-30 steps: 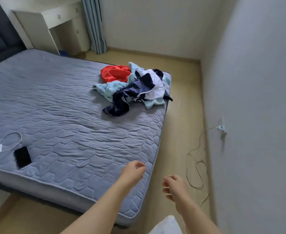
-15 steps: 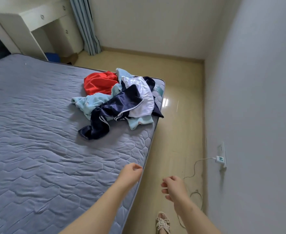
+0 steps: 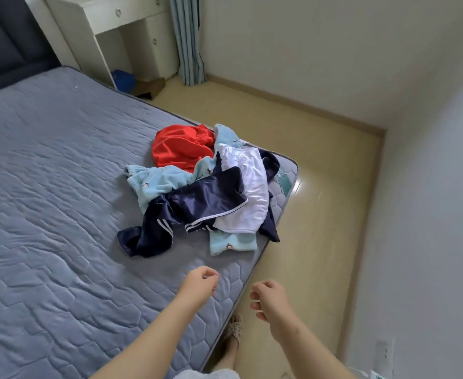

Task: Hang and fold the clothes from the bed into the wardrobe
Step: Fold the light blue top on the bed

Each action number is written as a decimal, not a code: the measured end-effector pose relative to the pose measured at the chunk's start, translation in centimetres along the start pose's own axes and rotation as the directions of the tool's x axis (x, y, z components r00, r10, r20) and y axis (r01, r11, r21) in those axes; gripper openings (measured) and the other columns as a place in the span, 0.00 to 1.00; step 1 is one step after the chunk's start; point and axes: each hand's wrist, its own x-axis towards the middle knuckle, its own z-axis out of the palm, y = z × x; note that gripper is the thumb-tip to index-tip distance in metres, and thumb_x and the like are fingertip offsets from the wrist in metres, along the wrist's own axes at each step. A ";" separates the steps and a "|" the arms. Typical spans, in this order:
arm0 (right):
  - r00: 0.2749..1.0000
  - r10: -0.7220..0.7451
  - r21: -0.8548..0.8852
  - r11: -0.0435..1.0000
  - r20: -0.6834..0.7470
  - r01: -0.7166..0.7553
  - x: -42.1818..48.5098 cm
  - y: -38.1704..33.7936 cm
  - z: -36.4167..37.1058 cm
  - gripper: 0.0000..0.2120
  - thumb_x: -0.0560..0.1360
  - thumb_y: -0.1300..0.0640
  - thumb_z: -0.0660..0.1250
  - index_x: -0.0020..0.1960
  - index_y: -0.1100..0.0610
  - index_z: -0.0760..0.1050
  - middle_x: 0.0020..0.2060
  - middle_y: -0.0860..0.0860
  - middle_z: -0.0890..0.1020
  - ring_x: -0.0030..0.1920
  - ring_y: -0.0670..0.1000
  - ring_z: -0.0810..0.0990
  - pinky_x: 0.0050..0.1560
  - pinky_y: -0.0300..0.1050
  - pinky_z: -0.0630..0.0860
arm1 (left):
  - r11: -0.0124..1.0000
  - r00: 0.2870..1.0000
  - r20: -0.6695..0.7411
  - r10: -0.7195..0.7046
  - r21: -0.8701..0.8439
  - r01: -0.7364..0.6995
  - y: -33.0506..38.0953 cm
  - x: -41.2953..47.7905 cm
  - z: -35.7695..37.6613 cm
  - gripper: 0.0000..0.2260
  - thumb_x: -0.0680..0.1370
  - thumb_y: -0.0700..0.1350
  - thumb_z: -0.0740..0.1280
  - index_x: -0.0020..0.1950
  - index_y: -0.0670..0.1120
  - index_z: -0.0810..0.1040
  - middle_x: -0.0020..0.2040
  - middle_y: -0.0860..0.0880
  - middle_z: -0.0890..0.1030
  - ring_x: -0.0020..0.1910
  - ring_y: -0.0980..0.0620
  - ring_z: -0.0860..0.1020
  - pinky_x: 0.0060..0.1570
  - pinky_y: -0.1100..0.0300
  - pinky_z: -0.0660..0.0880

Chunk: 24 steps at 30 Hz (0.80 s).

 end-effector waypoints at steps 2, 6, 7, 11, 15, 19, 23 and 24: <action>1.000 0.010 -0.039 0.999 0.011 -0.010 3.0 -2.9 -0.1 0.06 0.76 0.65 0.56 0.42 0.59 0.69 0.34 0.53 0.73 0.31 0.49 0.69 0.27 0.36 0.64 | 1.000 1.000 0.006 -0.007 -0.014 0.007 2.7 3.0 0.0 0.09 0.76 0.38 0.59 0.42 0.50 0.75 0.36 0.51 0.78 0.35 0.52 0.75 0.30 0.64 0.68; 0.999 -0.010 -0.095 0.995 0.041 0.014 8.4 -9.0 0.1 0.07 0.75 0.65 0.57 0.39 0.58 0.69 0.33 0.52 0.73 0.29 0.49 0.68 0.27 0.37 0.64 | 0.996 0.998 -0.032 -0.048 -0.079 0.045 7.7 8.8 -0.6 0.08 0.75 0.39 0.62 0.39 0.50 0.75 0.39 0.49 0.79 0.35 0.52 0.77 0.40 0.61 0.73; 0.999 -0.004 -0.110 0.994 0.051 0.009 9.8 -10.3 0.2 0.08 0.75 0.65 0.57 0.39 0.58 0.69 0.32 0.52 0.73 0.28 0.49 0.68 0.27 0.37 0.63 | 0.995 0.997 -0.046 -0.057 -0.084 0.053 8.8 10.1 -0.9 0.08 0.75 0.38 0.62 0.39 0.50 0.76 0.39 0.49 0.79 0.36 0.52 0.77 0.44 0.60 0.75; 0.995 0.048 -0.147 0.989 0.092 -0.034 14.6 -14.3 0.8 0.09 0.75 0.66 0.57 0.38 0.58 0.69 0.32 0.53 0.73 0.28 0.49 0.67 0.28 0.38 0.62 | 0.985 0.989 -0.095 -0.112 -0.141 0.098 11.6 14.2 -2.4 0.09 0.75 0.37 0.61 0.39 0.49 0.76 0.40 0.47 0.79 0.40 0.49 0.77 0.53 0.51 0.77; 0.985 0.079 -0.243 0.969 0.156 -0.039 19.1 -17.8 1.6 0.06 0.76 0.64 0.58 0.40 0.59 0.70 0.34 0.53 0.75 0.29 0.49 0.69 0.25 0.36 0.62 | 0.975 0.972 -0.165 -0.167 -0.177 0.138 12.7 18.1 -3.7 0.10 0.76 0.39 0.61 0.40 0.50 0.77 0.41 0.46 0.80 0.44 0.48 0.78 0.53 0.52 0.77; 0.962 0.096 -0.419 0.908 0.257 0.022 24.7 -22.0 2.6 0.05 0.77 0.62 0.57 0.44 0.58 0.70 0.38 0.52 0.75 0.34 0.50 0.72 0.33 0.39 0.66 | 0.957 0.944 -0.233 -0.233 -0.228 0.180 14.0 22.3 -4.4 0.09 0.77 0.42 0.60 0.40 0.52 0.77 0.41 0.52 0.80 0.45 0.49 0.80 0.42 0.63 0.74; 0.939 0.139 -0.522 0.852 0.315 0.049 30.8 -25.3 4.0 0.06 0.77 0.63 0.57 0.42 0.58 0.70 0.35 0.52 0.74 0.33 0.50 0.70 0.31 0.38 0.66 | 0.914 0.893 -0.284 -0.350 -0.311 0.260 15.2 26.8 -3.9 0.10 0.76 0.41 0.59 0.40 0.52 0.76 0.41 0.51 0.80 0.42 0.50 0.78 0.39 0.64 0.72; 0.935 0.153 -0.542 0.839 0.320 0.048 32.3 -25.8 4.4 0.06 0.76 0.64 0.56 0.41 0.59 0.69 0.35 0.53 0.74 0.33 0.51 0.69 0.31 0.37 0.65 | 0.903 0.879 -0.288 -0.379 -0.324 0.283 15.5 28.0 -3.7 0.11 0.76 0.40 0.59 0.40 0.52 0.76 0.41 0.51 0.80 0.42 0.50 0.78 0.42 0.62 0.73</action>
